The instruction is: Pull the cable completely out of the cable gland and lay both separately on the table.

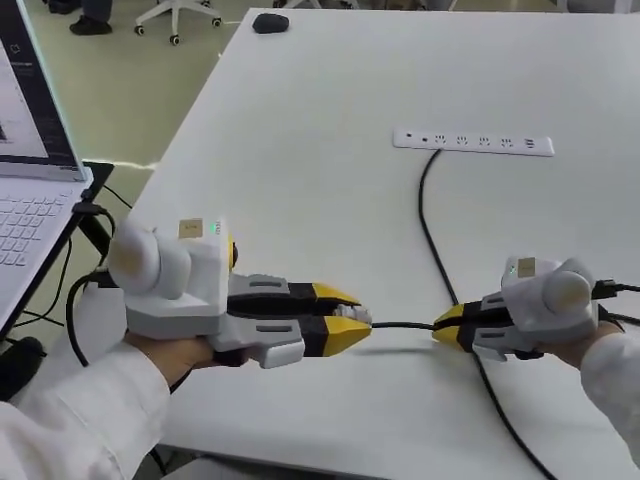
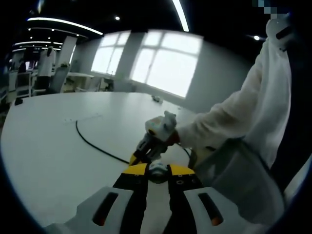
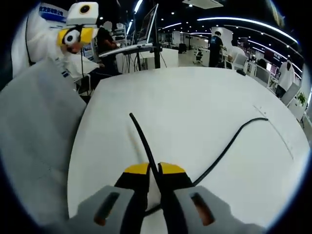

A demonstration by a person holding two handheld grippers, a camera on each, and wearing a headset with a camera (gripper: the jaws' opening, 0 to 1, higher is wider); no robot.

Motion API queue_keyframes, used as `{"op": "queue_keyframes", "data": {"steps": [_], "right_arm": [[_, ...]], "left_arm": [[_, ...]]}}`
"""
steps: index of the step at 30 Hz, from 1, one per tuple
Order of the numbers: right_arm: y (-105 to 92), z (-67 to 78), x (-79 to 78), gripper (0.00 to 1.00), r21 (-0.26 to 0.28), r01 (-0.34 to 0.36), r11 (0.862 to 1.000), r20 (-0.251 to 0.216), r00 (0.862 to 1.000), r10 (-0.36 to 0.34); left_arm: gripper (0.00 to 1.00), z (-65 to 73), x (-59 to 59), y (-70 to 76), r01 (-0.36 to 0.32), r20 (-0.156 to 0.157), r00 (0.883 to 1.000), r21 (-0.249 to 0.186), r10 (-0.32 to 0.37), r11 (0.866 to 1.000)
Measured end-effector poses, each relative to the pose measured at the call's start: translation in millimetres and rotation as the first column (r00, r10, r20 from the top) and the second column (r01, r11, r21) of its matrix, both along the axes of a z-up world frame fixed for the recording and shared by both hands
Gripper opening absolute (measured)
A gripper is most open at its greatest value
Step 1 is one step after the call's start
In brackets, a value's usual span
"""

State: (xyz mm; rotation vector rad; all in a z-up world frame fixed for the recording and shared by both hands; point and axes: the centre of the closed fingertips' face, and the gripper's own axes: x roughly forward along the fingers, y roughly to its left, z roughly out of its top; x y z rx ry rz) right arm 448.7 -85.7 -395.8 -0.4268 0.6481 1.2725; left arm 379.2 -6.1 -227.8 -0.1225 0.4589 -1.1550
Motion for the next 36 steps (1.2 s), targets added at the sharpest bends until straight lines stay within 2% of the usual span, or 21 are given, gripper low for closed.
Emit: {"op": "queue_keyframes", "data": {"steps": [3, 5, 10, 21, 23, 25, 30, 31, 33, 34, 36], "right_arm": [[0.4, -4.5, -0.8, 0.06, -0.012, -0.006, 1.0, -0.002, 1.0, 0.006], [-1.0, -9.1, -2.5, 0.06, -0.045, -0.024, 0.999, 0.004, 1.0, 0.024], [-0.7, -13.6, -4.0, 0.06, -0.054, -0.026, 0.998, -0.003, 1.0, 0.026], [1.2, -13.8, -4.4, 0.09, -0.012, 0.013, 1.0, -0.03, 0.999, -0.013], [0.5, -11.9, -3.6, 0.09, 0.005, 0.04, 0.999, -0.052, 0.998, -0.04], [-0.7, -7.7, -2.4, 0.1, 0.02, 0.045, 0.999, -0.046, 0.998, -0.044], [-5.9, 5.3, 4.0, 0.13, 0.066, 0.104, 0.992, -0.036, 0.994, -0.102], [-7.8, 8.9, 3.3, 0.13, 0.073, 0.111, 0.991, -0.034, 0.994, -0.109], [-11.3, 12.7, 1.9, 0.13, 0.085, 0.122, 0.989, -0.032, 0.992, -0.119], [-12.5, 14.6, 0.4, 0.13, 0.089, 0.127, 0.988, -0.034, 0.992, -0.125], [-15.8, 17.1, -2.6, 0.13, 0.093, 0.136, 0.986, -0.034, 0.991, -0.133]], "left_arm": [[0.16, -6.8, 1.9, 0.6, -0.004, -0.008, 1.0, 0.008, 0.004, 1.0], [0.16, -11.6, 4.7, 1.3, -0.012, -0.016, 1.0, 0.009, 0.012, 1.0], [0.16, -14.8, 9.3, 0.8, -0.023, -0.025, 0.999, 0.003, 0.023, 1.0], [0.16, -21.7, 18.5, 1.5, -0.025, -0.032, 0.999, 0.008, 0.025, 1.0], [0.16, -23.8, 23.6, 1.2, -0.029, -0.033, 0.999, 0.012, 0.029, 1.0], [0.16, -27.5, 31.8, 2.5, -0.04, -0.024, 0.999, 0.024, 0.041, 0.999], [0.16, -49.6, 59.3, 8.8, -0.099, 0.005, 0.995, 0.08, 0.099, 0.992], [0.17, -56.9, 65.4, 9.1, -0.109, 0.018, 0.994, 0.103, 0.108, 0.989], [0.17, -76.9, 75.3, 13.5, -0.118, 0.05, 0.993, 0.181, 0.111, 0.976], [0.17, -83.0, 78.7, 13.9, -0.121, 0.058, 0.992, 0.194, 0.112, 0.974], [0.17, -92.9, 82.8, 12.0, -0.119, 0.052, 0.992, 0.196, 0.111, 0.973]]}}
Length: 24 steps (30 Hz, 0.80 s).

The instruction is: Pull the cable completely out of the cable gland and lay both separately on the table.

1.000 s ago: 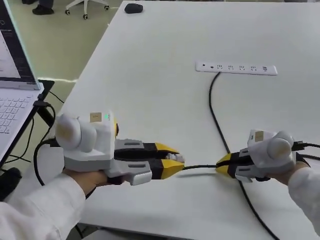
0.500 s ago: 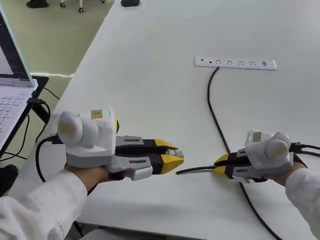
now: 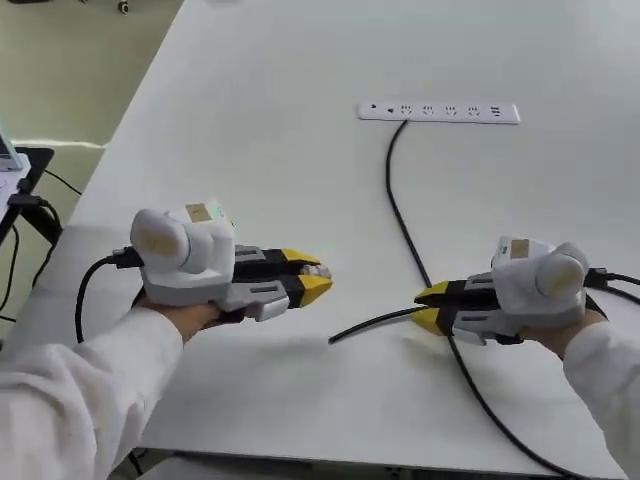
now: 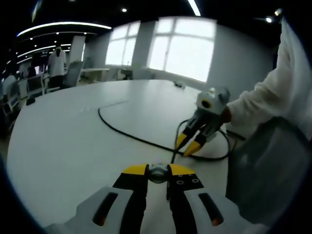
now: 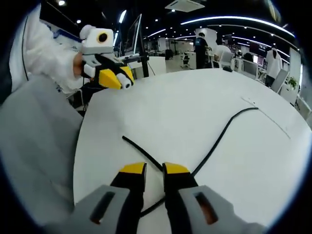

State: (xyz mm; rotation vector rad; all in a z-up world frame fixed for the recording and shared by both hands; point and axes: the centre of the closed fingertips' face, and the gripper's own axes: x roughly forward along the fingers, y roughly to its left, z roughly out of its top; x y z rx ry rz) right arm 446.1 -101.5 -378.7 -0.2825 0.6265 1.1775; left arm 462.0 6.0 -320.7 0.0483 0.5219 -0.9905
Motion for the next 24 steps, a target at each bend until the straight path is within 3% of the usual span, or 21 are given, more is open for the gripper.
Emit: {"op": "queue_keyframes", "data": {"steps": [5, 8, 14, 15, 17, 24], "right_arm": [[-12.8, 6.6, -7.2, 0.12, 0.002, 0.024, 1.0, 0.007, 1.0, -0.024], [-19.7, 14.5, -10.7, 0.12, 0.031, 0.071, 0.997, 0.003, 0.997, -0.071], [-33.7, 18.1, -18.1, 0.12, 0.029, 0.098, 0.995, -0.002, 0.995, -0.098], [-37.0, 19.3, -18.7, 0.12, 0.03, 0.108, 0.994, -0.004, 0.994, -0.108], [-41.7, 20.3, -19.4, 0.13, 0.034, 0.125, 0.992, -0.006, 0.992, -0.125], [-54.8, 11.9, -25.0, 0.12, 0.012, 0.168, 0.986, -0.024, 0.985, -0.168]], "left_arm": [[0.17, -25.7, 9.6, -2.4, 0.004, 0.003, 1.0, 0.047, -0.004, 0.999], [0.17, -38.7, 15.0, -6.6, 0.002, 0.003, 1.0, 0.067, -0.002, 0.998], [0.17, -60.6, 18.3, -12.6, 0.003, -0.032, 0.999, 0.097, 0.001, 0.995], [0.17, -65.3, 18.1, -12.5, -0.008, -0.058, 0.998, 0.095, 0.014, 0.995], [0.17, -70.7, 19.0, -13.0, -0.013, -0.059, 0.998, 0.103, 0.019, 0.995], [0.17, -80.6, 12.9, -16.5, -0.006, -0.095, 0.995, 0.106, 0.016, 0.994]]}}
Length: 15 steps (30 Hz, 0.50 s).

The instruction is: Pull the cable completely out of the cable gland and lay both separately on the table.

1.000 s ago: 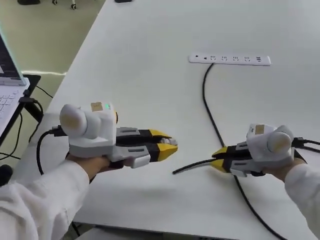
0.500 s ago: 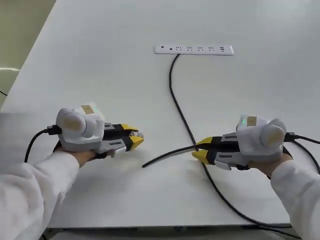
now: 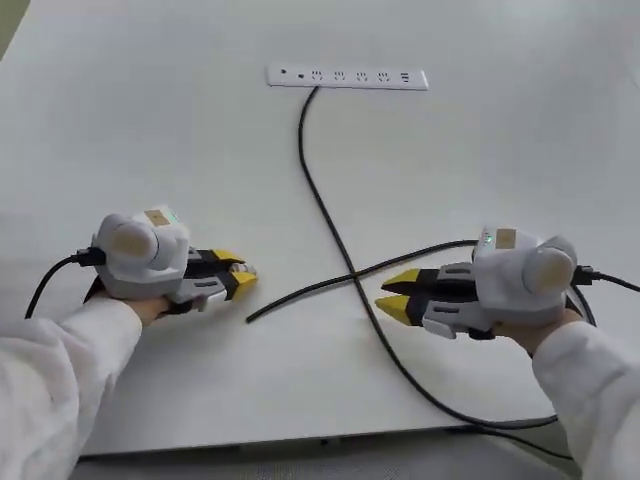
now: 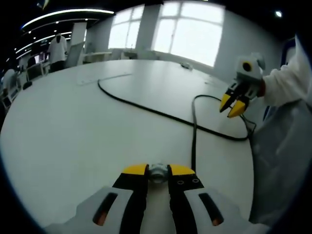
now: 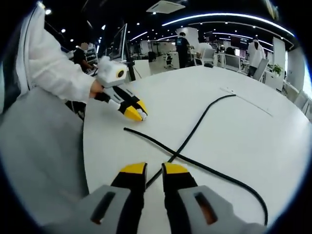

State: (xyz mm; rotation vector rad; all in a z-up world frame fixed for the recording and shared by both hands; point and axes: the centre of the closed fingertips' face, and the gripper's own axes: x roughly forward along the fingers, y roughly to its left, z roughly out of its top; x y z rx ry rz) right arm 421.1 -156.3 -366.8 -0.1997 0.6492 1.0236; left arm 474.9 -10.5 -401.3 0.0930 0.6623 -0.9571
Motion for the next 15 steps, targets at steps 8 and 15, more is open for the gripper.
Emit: {"op": "queue_keyframes", "data": {"steps": [8, 15], "right_arm": [[-7.6, 0.4, -1.2, 0.12, 0.012, 0.05, 0.999, -0.029, 0.998, -0.05], [-17.7, 2.2, -1.1, 0.12, 0.008, 0.107, 0.994, -0.049, 0.993, -0.106]], "left_arm": [[0.17, 1.4, 0.0, -1.0, -0.02, -0.008, 1.0, -0.011, 0.02, 1.0], [0.18, 1.5, -2.0, 3.8, -0.039, -0.005, 0.999, 0.004, 0.039, 0.999]]}}
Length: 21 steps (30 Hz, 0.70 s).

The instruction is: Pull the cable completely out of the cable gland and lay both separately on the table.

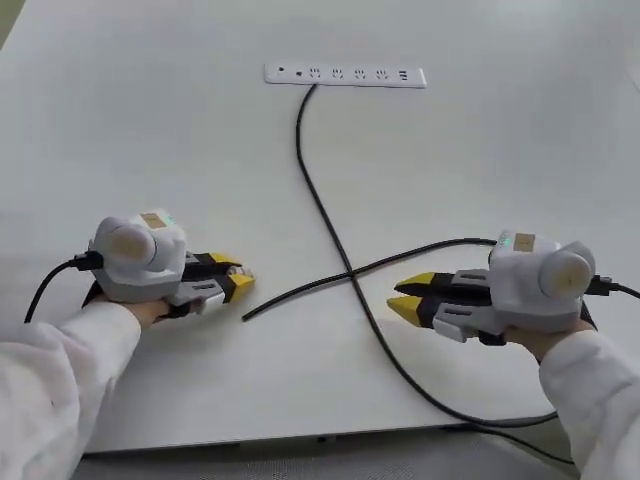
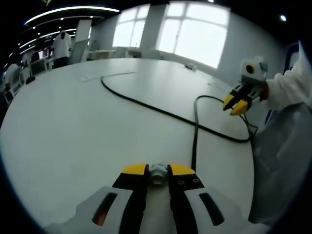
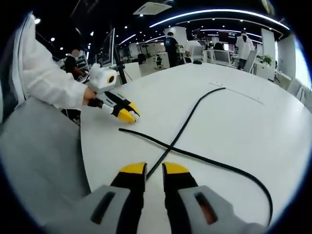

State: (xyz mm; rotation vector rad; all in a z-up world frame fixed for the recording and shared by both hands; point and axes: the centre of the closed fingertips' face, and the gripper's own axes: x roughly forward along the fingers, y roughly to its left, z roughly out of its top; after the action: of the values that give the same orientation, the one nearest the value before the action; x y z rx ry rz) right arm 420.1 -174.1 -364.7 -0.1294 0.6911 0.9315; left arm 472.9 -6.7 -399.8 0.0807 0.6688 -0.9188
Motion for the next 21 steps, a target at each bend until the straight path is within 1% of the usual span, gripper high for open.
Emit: {"op": "queue_keyframes", "data": {"steps": [1, 3, 4, 7, 9, 12, 13, 14, 15, 16, 17, 18, 19, 20, 21], "right_arm": [[-1.8, 0.2, 0.9, 0.13, -0.004, 0.015, 1.0, 0.002, 1.0, -0.015], [-2.7, 4.4, 0.1, 0.13, 0.013, 0.025, 1.0, 0.01, 1.0, -0.025], [-3.2, 6.7, -0.6, 0.13, 0.029, 0.038, 0.999, 0.001, 0.999, -0.038], [-7.5, 12.1, -1.7, 0.14, 0.027, 0.047, 0.999, 0.009, 0.999, -0.048], [-9.9, 16.4, -1.6, 0.16, 0.034, 0.056, 0.998, 0.009, 0.998, -0.056], [-14.7, 27.5, -1.7, 0.2, 0.051, 0.072, 0.996, 0.01, 0.997, -0.072], [-16.4, 30.2, -2.2, 0.21, 0.051, 0.075, 0.996, 0.01, 0.997, -0.076], [-20.1, 32.8, -2.7, 0.21, 0.049, 0.09, 0.995, 0.0, 0.996, -0.09], [-24.1, 32.8, -3.4, 0.21, 0.041, 0.117, 0.992, -0.02, 0.993, -0.117], [-28.4, 34.6, -3.8, 0.22, 0.04, 0.137, 0.99, -0.025, 0.99, -0.136], [-29.1, 35.4, -4.6, 0.24, 0.042, 0.134, 0.99, -0.024, 0.991, -0.133], [-32.5, 37.4, -7.7, 0.26, 0.048, 0.142, 0.989, -0.032, 0.99, -0.14], [-35.0, 38.3, -10.2, 0.27, 0.047, 0.148, 0.988, -0.039, 0.988, -0.146], [-38.7, 39.5, -14.1, 0.29, 0.043, 0.156, 0.987, -0.049, 0.987, -0.154], [-37.7, 41.8, -17.0, 0.3, 0.042, 0.157, 0.987, -0.05, 0.987, -0.155]], "left_arm": [[0.2, 0.8, -0.5, 0.5, -0.002, 0.004, 1.0, 0.001, 0.002, 1.0], [0.23, 2.2, -1.2, 1.5, -0.007, 0.003, 1.0, -0.003, 0.007, 1.0], [0.23, 3.7, -0.5, 3.1, -0.017, 0.005, 1.0, -0.003, 0.017, 1.0], [0.22, 11.5, -1.4, 5.3, -0.022, 0.013, 1.0, -0.006, 0.022, 1.0], [0.22, 20.3, -2.7, 8.1, -0.02, 0.029, 0.999, -0.001, 0.02, 1.0], [0.24, 37.1, -7.1, 14.8, -0.04, 0.03, 0.999, -0.02, 0.04, 0.999], [0.25, 39.5, -8.3, 15.8, -0.042, 0.03, 0.999, -0.022, 0.043, 0.999], [0.25, 48.8, -13.4, 19.8, -0.067, 0.032, 0.997, -0.037, 0.068, 0.997], [0.26, 52.9, -17.7, 21.8, -0.069, 0.028, 0.997, -0.043, 0.071, 0.997], [0.29, 54.8, -21.6, 24.0, -0.071, 0.017, 0.997, -0.048, 0.072, 0.996], [0.32, 61.1, -28.0, 27.8, -0.079, 0.007, 0.997, -0.066, 0.08, 0.995], [0.35, 65.5, -31.7, 30.1, -0.091, -0.003, 0.996, -0.084, 0.091, 0.992], [0.4, 73.6, -37.9, 34.7, -0.117, -0.029, 0.993, -0.113, 0.114, 0.987], [0.42, 79.8, -40.5, 37.8, -0.131, -0.026, 0.991, -0.127, 0.129, 0.983], [0.45, 82.7, -41.6, 40.1, -0.139, -0.023, 0.99, -0.132, 0.137, 0.982]]}}
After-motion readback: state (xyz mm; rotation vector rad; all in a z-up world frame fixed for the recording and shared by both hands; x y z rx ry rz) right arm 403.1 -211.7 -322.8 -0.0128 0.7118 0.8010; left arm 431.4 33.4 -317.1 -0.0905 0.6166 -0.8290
